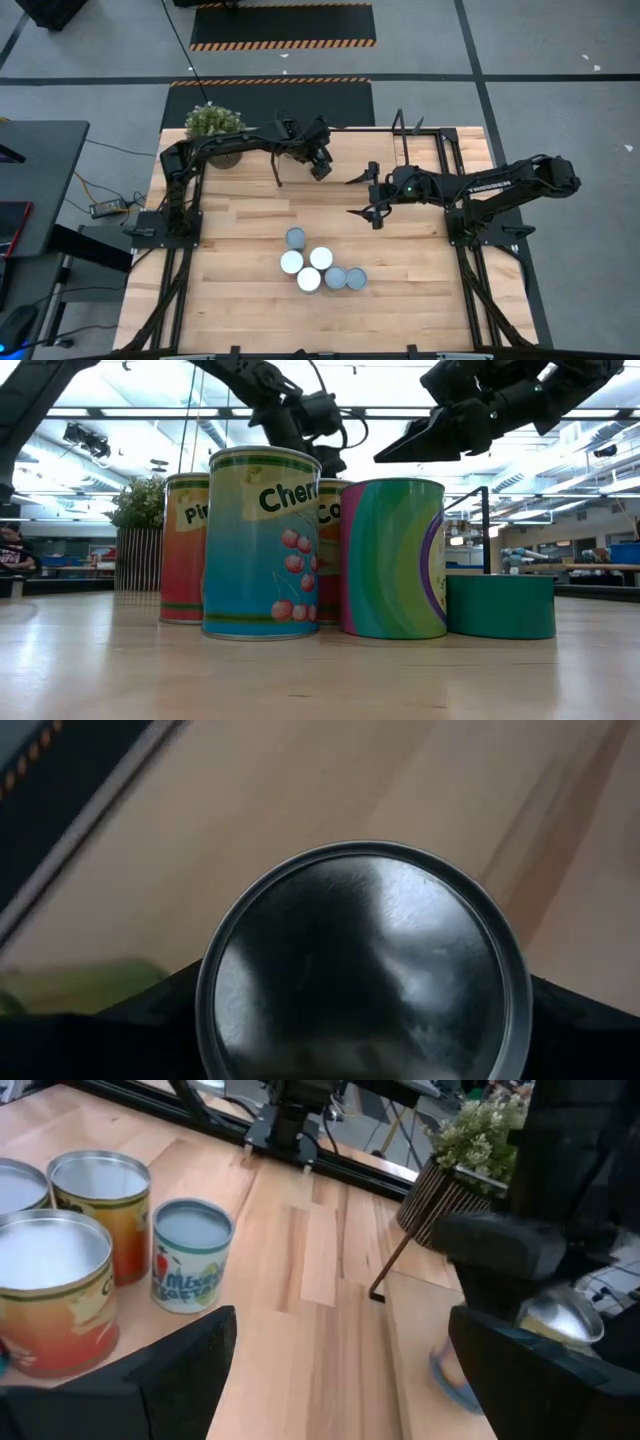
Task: Pick and place cans onto a shelf
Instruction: Put the canned peaches on the shelf, then put the canned pineapple on the shelf
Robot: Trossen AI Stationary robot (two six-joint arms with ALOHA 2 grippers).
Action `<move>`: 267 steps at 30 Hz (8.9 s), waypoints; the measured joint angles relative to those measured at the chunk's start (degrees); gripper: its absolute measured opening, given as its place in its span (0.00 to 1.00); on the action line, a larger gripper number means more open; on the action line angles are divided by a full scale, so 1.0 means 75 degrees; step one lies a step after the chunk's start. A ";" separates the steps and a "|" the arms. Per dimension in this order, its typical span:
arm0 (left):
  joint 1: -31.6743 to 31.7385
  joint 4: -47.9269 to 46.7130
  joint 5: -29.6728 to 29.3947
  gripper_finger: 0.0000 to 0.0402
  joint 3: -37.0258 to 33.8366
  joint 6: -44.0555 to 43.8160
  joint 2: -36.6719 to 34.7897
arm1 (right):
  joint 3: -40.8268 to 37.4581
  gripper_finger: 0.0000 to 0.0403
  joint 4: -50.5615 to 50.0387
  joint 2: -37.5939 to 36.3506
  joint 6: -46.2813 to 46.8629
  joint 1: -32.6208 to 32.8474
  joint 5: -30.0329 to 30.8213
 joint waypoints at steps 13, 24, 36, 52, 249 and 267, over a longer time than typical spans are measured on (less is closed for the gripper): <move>-0.0121 -0.0144 0.0025 0.87 -0.0004 0.0647 0.0348 | -0.0002 0.93 -0.0047 0.0003 0.0008 -0.0003 -0.0012; -0.0116 0.0108 0.0543 0.88 -0.0016 0.0963 0.0420 | -0.0002 0.93 -0.0055 0.0003 0.0008 -0.0003 -0.0023; 0.0101 0.0161 0.0617 0.88 -0.0016 0.0902 0.0420 | -0.0002 0.93 -0.0052 0.0006 0.0037 0.0000 -0.0192; 0.0193 0.0776 0.0123 0.89 -0.0013 0.1066 0.0417 | -0.0001 0.93 -0.0052 0.0006 0.0040 -0.0003 -0.0204; -0.6781 -0.4765 -0.3146 0.72 0.0260 -0.2114 -0.1431 | 0.2043 0.93 -0.2218 0.1314 0.0929 0.1110 0.0480; -0.7495 -0.3679 -0.3616 0.72 -0.1638 -0.2113 -0.1675 | 0.3499 0.93 -0.2450 0.3269 0.1527 0.2157 0.0744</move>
